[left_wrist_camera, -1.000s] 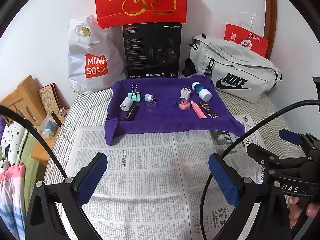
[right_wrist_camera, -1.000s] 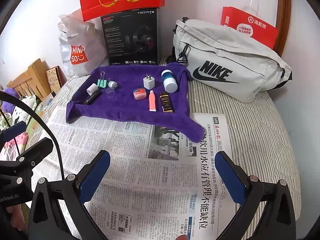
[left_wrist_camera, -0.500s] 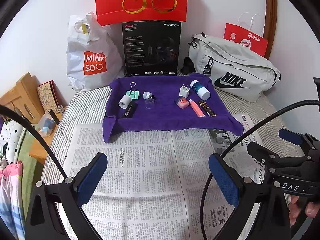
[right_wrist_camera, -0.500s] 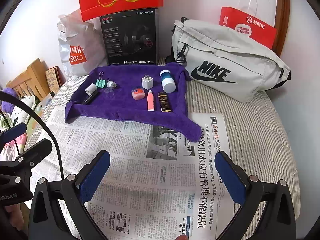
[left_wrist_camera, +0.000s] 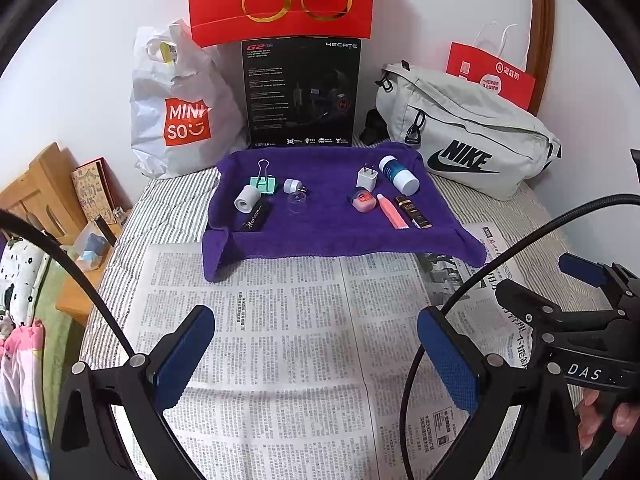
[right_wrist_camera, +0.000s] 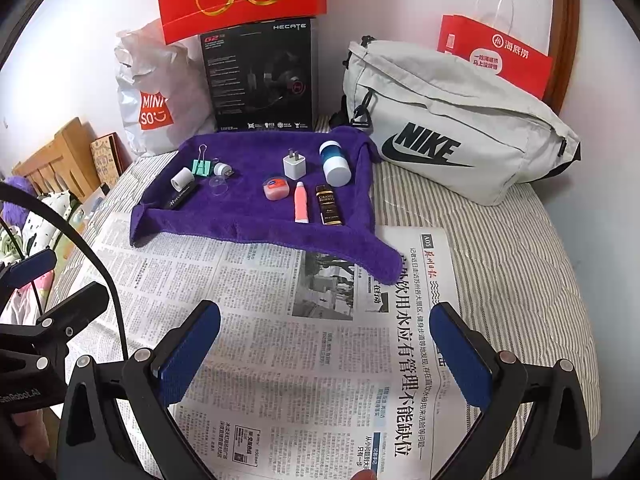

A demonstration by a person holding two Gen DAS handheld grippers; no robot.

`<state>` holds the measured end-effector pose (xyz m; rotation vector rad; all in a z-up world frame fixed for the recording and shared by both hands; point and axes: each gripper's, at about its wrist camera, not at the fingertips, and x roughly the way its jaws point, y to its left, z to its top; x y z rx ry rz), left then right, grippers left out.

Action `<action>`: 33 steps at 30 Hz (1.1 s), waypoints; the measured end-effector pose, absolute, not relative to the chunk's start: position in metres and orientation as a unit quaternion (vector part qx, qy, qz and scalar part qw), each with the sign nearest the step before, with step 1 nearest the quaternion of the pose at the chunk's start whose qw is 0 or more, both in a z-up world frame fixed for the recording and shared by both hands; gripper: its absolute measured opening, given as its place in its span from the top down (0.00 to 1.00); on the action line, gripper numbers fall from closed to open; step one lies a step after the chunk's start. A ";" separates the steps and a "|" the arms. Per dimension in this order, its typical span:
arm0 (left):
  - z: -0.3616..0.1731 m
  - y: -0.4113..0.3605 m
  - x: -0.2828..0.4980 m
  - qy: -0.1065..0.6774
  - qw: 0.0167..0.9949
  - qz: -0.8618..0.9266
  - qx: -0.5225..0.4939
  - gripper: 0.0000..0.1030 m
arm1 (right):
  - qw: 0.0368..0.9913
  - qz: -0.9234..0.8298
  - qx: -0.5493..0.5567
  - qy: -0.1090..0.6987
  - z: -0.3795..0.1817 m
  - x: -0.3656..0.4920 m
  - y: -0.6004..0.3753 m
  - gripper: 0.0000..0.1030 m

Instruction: Organize rigid objects

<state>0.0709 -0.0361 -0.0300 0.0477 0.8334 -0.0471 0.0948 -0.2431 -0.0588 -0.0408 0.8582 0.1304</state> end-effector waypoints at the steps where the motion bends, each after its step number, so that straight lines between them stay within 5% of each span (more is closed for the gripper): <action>1: -0.030 -0.037 0.070 0.404 0.914 -0.023 0.023 0.01 | 0.907 0.064 -0.020 0.415 -0.059 0.095 -0.243 0.00; 33: -0.027 -0.036 0.071 0.405 0.914 -0.030 0.021 0.01 | 0.908 0.064 -0.019 0.415 -0.057 0.095 -0.243 0.00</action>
